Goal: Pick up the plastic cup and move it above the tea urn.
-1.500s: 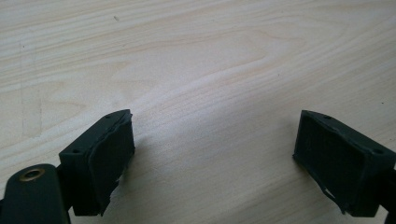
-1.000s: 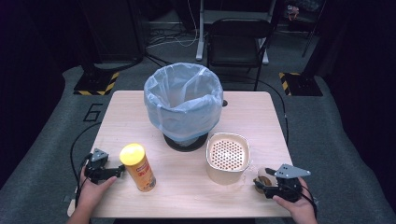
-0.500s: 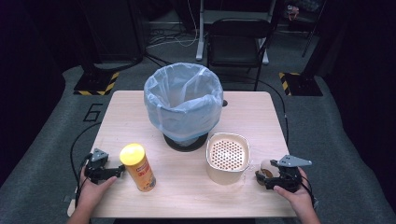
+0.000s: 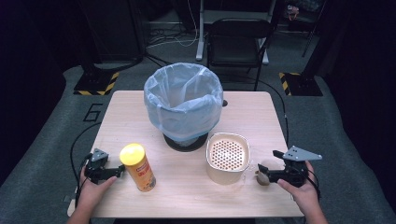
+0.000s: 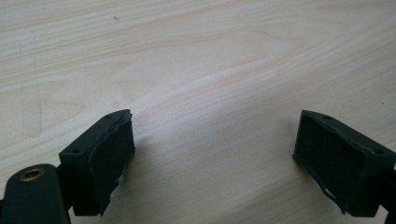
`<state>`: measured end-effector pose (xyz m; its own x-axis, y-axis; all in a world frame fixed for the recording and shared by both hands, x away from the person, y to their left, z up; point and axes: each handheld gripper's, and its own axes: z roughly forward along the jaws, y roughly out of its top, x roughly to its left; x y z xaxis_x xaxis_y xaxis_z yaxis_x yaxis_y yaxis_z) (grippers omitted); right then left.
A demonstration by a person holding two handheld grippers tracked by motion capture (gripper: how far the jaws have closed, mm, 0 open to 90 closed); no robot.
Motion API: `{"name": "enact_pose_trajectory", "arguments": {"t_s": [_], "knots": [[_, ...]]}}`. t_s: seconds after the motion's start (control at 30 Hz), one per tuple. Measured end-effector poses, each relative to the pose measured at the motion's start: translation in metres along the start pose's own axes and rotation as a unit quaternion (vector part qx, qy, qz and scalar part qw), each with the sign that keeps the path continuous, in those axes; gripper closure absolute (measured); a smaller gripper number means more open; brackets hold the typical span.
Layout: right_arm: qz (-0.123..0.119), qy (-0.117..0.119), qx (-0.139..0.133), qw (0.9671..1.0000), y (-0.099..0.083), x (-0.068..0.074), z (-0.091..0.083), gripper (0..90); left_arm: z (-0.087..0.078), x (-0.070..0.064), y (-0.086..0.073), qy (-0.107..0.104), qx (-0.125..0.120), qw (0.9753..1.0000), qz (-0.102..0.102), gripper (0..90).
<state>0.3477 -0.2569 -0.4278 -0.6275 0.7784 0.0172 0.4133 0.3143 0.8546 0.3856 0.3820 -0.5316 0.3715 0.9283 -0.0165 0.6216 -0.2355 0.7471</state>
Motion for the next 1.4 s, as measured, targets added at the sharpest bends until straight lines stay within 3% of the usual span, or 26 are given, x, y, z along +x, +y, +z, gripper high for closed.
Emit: {"name": "enact_pose_trajectory", "arguments": {"t_s": [0.13,0.3,0.33,0.53,0.77,1.0,1.27,1.37,1.4], "knots": [[0.021,0.015,0.015,0.9996,0.023,0.007,0.011,37.0,-0.001,0.0,0.0,-0.001,0.003,1.0,0.001,12.0],[0.031,0.027,0.021,0.9989,0.037,0.013,0.031,37.1,0.0,0.0,0.0,0.0,0.001,1.0,0.001,12.1],[0.029,0.025,0.032,0.9988,0.042,0.015,0.043,36.8,0.0,0.0,0.0,0.0,-0.002,1.0,0.0,12.1],[0.02,0.021,0.07,0.9972,0.04,0.02,0.067,38.7,0.0,0.0,0.0,0.0,-0.002,1.0,-0.001,12.1],[0.031,0.026,0.054,0.9977,0.028,0.03,0.055,35.8,0.0,0.0,0.0,0.0,-0.002,1.0,-0.001,12.1],[0.018,0.036,0.046,0.9981,0.017,0.046,0.038,35.9,-0.001,0.0,0.0,-0.002,0.007,1.0,0.002,12.0],[0.024,0.043,0.049,0.9976,0.006,0.061,0.024,34.2,-0.001,0.0,0.0,-0.002,0.006,1.0,0.002,12.0],[0.025,0.042,0.026,0.9985,0.008,0.062,0.014,31.9,-0.001,0.0,0.0,-0.002,0.005,1.0,0.001,12.0],[0.025,0.033,0.001,0.9991,0.013,0.059,0.004,30.2,-0.001,0.0,0.0,-0.003,0.007,1.0,0.001,12.0]]}}
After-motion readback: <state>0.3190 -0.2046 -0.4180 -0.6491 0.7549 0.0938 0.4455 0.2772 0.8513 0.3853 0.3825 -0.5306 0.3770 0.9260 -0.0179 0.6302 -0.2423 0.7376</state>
